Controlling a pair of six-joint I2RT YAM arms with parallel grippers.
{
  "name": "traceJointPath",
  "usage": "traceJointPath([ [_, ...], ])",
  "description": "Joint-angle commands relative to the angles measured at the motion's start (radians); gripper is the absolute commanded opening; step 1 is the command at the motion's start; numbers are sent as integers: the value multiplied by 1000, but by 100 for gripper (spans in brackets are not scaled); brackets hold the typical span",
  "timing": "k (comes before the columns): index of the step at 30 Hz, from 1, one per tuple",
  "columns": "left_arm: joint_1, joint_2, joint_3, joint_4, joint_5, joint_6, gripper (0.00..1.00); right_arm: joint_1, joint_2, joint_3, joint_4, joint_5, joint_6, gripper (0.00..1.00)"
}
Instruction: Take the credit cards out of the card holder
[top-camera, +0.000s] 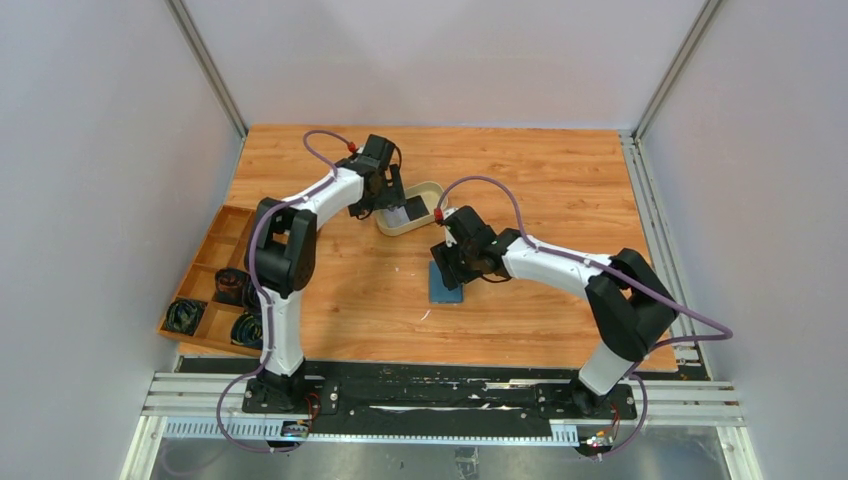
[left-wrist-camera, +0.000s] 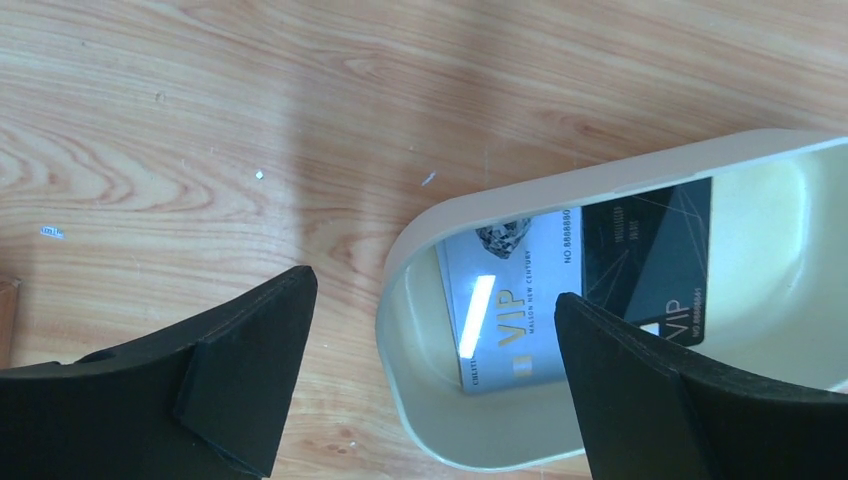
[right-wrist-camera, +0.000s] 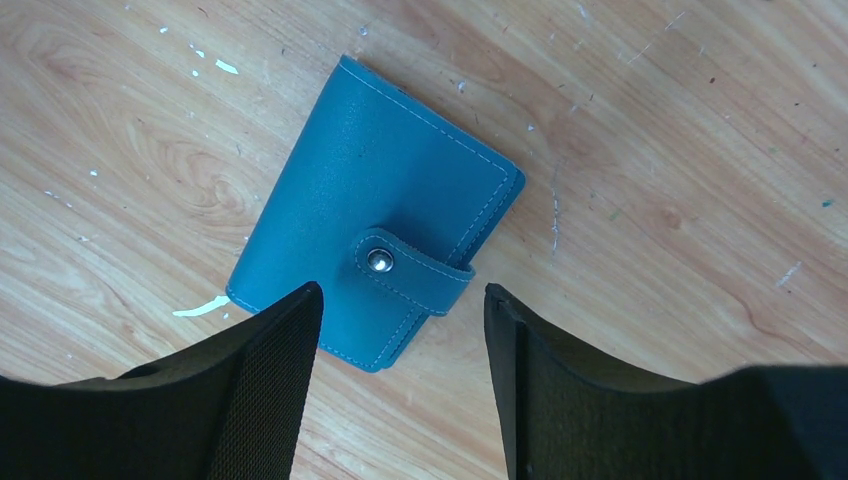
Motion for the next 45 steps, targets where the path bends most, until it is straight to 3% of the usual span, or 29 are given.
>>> traceJointPath([
  [1,-9,-98,-47,72,1,25,100,18,29,27,13,0,16,64],
  [8,-13,-185,-87,118,-25,33,100,19,63,17,33,-4,30,63],
  [13,-15,-227,-125,127,-15,25,100,19,79,1,52,-12,40,55],
  [19,-53,-316,-173,97,-55,41,100,18,81,-40,100,-35,53,33],
  [24,-86,-376,-259,112,-31,27,100,18,98,-48,118,-55,55,1],
  [29,-177,-479,-442,206,-19,1,100,17,94,-55,121,-57,40,0],
  [36,-228,-505,-650,301,76,-52,100,17,78,-69,150,-120,-38,0],
  [45,-296,-437,-680,348,121,-113,98,-5,32,-104,212,-248,-108,0],
])
